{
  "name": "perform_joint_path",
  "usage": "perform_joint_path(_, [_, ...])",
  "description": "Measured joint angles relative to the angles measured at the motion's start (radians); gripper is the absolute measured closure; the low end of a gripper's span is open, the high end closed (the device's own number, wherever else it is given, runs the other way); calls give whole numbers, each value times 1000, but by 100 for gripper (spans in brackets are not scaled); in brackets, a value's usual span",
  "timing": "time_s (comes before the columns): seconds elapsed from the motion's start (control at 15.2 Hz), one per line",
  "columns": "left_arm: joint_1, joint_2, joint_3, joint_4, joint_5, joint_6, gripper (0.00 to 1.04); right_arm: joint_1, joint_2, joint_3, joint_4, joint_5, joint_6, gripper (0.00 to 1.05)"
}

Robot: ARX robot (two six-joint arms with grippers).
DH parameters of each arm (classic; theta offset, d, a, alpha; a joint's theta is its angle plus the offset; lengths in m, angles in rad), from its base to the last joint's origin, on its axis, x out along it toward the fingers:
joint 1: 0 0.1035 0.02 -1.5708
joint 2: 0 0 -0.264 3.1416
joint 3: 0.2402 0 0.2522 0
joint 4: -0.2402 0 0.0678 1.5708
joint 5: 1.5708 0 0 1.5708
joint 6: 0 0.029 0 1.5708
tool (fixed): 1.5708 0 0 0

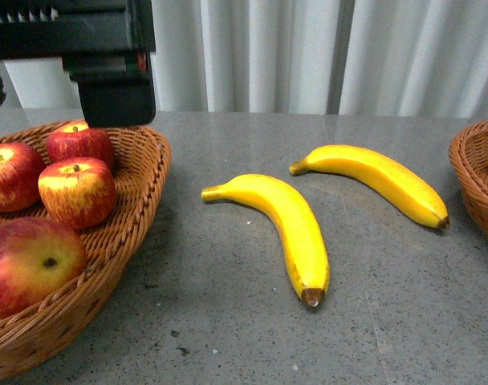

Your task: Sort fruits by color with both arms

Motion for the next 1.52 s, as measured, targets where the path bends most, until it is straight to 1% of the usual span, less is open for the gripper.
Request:
perform_joint_path(0.13, [25,-37,5,85,25,85,7,0,0,0,0,0,0,7])
perform_joint_path(0.2, [47,-59,6,124,18,122,7,0,0,0,0,0,0,7])
perform_joint_path(0.26, [62,-86,3,117,13,136,7,0,0,0,0,0,0,7])
perform_joint_path(0.33, [72,-103,-10,145,4,149,7,0,0,0,0,0,0,7])
perform_joint_path(0.4, [98,-139,-78,275,47,169,17,0,0,0,0,0,0,7])
perform_joint_path(0.46, [145,-223,-180,319,104,185,30,0,0,0,-1,0,0,7])
perform_joint_path(0.53, [201,-307,-270,325,138,191,42,0,0,0,0,0,0,7])
perform_joint_path(0.59, [241,-354,-321,337,166,191,53,0,0,0,1,0,0,7])
perform_joint_path(0.73, [298,-424,-412,344,241,192,79,0,0,0,0,0,0,7])
perform_joint_path(0.86, [347,-493,-476,342,291,192,102,0,0,0,0,0,0,7])
perform_joint_path(1.12, [419,-619,-563,301,367,193,103,0,0,0,0,0,0,7])
perform_joint_path(1.19, [451,-652,-578,284,405,194,103,0,0,0,0,0,0,7])
perform_joint_path(1.25, [518,-681,-593,268,463,195,103,0,0,0,0,0,0,7])
perform_joint_path(1.32, [538,-710,-605,254,460,195,103,0,0,0,0,0,0,7])
perform_joint_path(1.39, [534,-739,-614,238,478,195,103,0,0,0,0,0,0,7])
perform_joint_path(1.52, [529,-788,-632,201,477,195,103,0,0,0,0,0,0,7])
